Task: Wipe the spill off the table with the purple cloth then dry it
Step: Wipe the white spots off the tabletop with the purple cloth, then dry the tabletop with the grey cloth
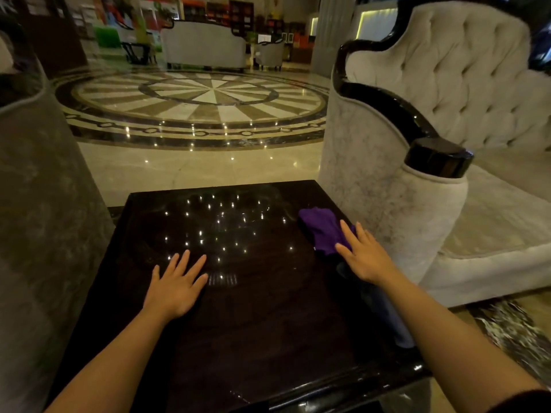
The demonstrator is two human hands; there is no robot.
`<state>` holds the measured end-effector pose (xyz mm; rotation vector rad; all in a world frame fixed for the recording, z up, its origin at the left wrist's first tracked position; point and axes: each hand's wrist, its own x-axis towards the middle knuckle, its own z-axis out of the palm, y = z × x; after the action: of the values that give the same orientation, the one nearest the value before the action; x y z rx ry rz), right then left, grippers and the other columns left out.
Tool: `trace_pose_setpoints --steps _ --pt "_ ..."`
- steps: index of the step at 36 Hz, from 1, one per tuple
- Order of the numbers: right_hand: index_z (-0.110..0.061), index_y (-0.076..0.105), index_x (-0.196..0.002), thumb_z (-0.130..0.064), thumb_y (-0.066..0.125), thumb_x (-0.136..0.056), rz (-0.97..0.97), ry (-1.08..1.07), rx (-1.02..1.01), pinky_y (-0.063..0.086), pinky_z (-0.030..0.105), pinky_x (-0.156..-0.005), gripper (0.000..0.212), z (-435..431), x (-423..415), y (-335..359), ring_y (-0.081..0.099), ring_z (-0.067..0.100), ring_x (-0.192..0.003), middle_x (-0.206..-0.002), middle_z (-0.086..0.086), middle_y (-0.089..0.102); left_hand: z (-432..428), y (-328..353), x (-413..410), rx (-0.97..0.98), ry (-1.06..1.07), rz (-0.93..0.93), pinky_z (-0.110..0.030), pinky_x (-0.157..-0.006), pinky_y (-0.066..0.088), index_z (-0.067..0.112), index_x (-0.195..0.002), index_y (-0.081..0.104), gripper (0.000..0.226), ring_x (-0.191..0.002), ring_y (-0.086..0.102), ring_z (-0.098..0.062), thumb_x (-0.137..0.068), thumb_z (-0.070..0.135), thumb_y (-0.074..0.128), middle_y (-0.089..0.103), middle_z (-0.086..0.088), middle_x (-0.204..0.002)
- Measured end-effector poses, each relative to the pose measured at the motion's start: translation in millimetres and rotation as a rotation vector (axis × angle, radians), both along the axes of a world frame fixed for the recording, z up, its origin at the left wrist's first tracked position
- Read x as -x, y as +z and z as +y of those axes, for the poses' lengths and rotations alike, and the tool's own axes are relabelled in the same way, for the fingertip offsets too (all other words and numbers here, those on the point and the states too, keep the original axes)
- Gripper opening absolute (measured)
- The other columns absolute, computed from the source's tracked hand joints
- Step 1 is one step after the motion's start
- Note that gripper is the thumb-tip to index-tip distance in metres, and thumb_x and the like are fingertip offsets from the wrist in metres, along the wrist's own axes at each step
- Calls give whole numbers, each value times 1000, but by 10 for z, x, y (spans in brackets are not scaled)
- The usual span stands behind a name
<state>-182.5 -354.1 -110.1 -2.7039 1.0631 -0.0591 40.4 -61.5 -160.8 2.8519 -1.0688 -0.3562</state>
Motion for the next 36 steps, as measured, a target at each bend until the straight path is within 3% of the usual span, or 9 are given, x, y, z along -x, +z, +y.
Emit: trace_pose_setpoints --steps 11,21,28,32,36 --pt "-28 -2 -144 -48 31 -94 80 -105 -29 16 47 -114 63 311 440 -162 7 38 -141 -155 20 -5 -25 36 21 0 8 -11 -48 -116 -2 36 -145 -3 53 -144 -9 -21 -96 48 14 -8 -2 -158" --pt "-22 15 -143 -29 31 -98 151 -103 99 34 47 -102 49 391 453 -200 34 39 -126 -148 17 29 32 97 102 48 56 -29 -47 -116 3 35 -145 -5 53 -145 -5 -23 -96 47 13 -6 -4 -158" --pt "-20 25 -140 -20 33 -98 18 -151 140 39 47 -95 43 480 469 -158 42 38 -119 -138 20 42 206 102 105 38 -2 -62 -45 -117 4 34 -145 -5 54 -145 -5 -22 -96 47 15 -5 -4 -158" --pt "-13 31 -139 -17 39 -96 -172 -164 174 39 49 -93 44 596 374 -27 44 42 -115 -134 24 46 301 89 107 38 -4 -57 -44 -117 3 35 -145 -6 54 -145 -6 -21 -96 48 15 -6 -4 -158" --pt "-11 34 -138 -15 45 -94 -304 -58 174 37 50 -94 46 774 49 178 43 44 -116 -135 25 45 402 96 120 45 10 -41 -44 -117 2 35 -145 -5 54 -145 -7 -21 -96 48 15 -7 -4 -158"
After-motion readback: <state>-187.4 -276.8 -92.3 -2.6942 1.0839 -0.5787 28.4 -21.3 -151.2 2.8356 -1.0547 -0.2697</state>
